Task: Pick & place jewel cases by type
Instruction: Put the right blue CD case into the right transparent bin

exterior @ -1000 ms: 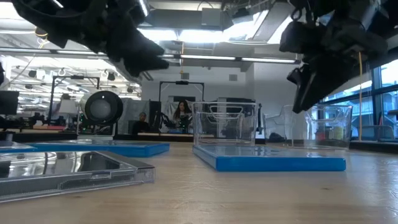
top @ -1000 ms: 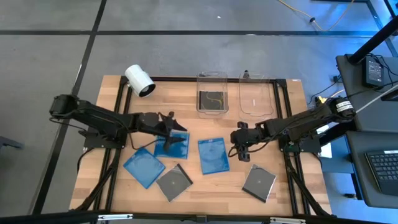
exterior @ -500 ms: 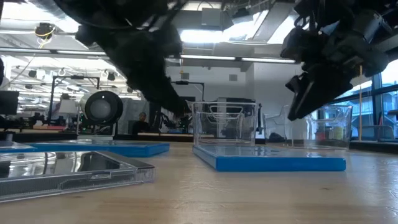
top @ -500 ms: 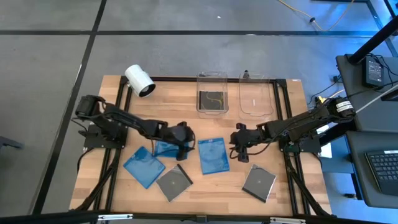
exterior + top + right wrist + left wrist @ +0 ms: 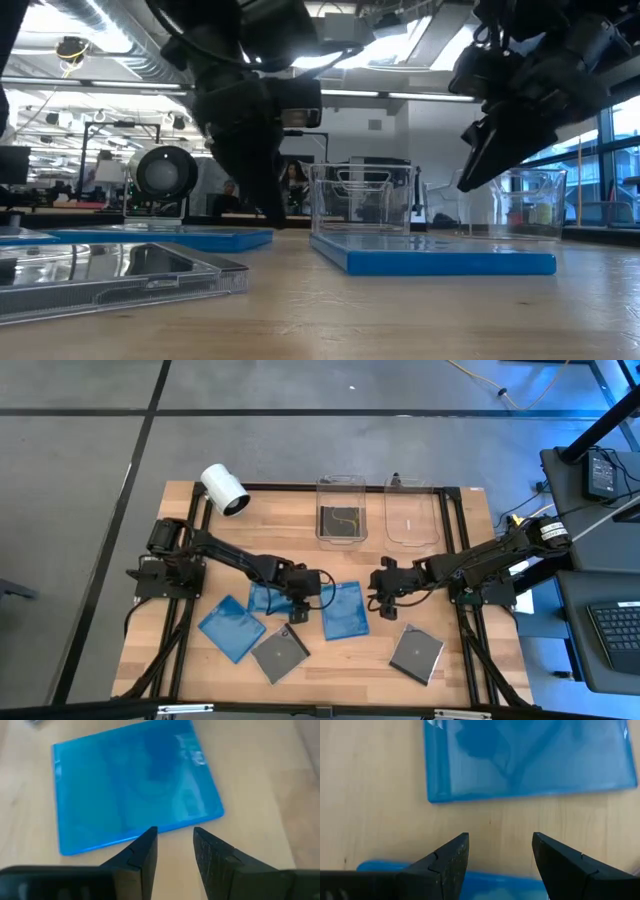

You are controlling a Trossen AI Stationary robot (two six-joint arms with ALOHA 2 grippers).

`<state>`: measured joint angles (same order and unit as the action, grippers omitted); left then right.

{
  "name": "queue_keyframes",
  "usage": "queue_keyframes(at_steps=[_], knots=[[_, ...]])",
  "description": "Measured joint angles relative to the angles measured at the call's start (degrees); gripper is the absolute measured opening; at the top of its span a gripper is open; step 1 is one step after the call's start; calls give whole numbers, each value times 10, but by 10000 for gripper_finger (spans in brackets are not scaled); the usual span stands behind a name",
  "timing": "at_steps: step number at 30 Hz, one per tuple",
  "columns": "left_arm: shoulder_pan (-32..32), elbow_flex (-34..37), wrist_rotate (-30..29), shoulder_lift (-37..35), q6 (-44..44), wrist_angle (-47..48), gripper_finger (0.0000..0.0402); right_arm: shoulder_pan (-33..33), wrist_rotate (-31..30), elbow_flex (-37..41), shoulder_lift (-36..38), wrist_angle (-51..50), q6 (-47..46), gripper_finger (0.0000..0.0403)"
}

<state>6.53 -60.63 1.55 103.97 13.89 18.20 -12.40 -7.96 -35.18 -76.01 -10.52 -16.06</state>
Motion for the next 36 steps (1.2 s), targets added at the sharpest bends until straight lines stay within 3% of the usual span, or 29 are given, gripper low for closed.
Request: queue_keyframes(at_steps=[5, 14, 19, 24, 36], knots=[[10, -5, -5, 3, -21, -11, 214, 0, -15, 0, 0, -5, -26, 130], [42, -5, -50, 14, -35, -20, 214, 0, -15, 0, 0, -4, -307, 129], [55, -4, -61, 42, -38, -65, 214, 0, -15, 0, 0, 5, -317, 129], [54, -6, -73, 62, 18, -94, 210, 0, -15, 0, 0, 6, -361, 129], [33, -4, -65, 68, 50, -130, 142, 22, -16, 0, -15, -80, -390, 129]])
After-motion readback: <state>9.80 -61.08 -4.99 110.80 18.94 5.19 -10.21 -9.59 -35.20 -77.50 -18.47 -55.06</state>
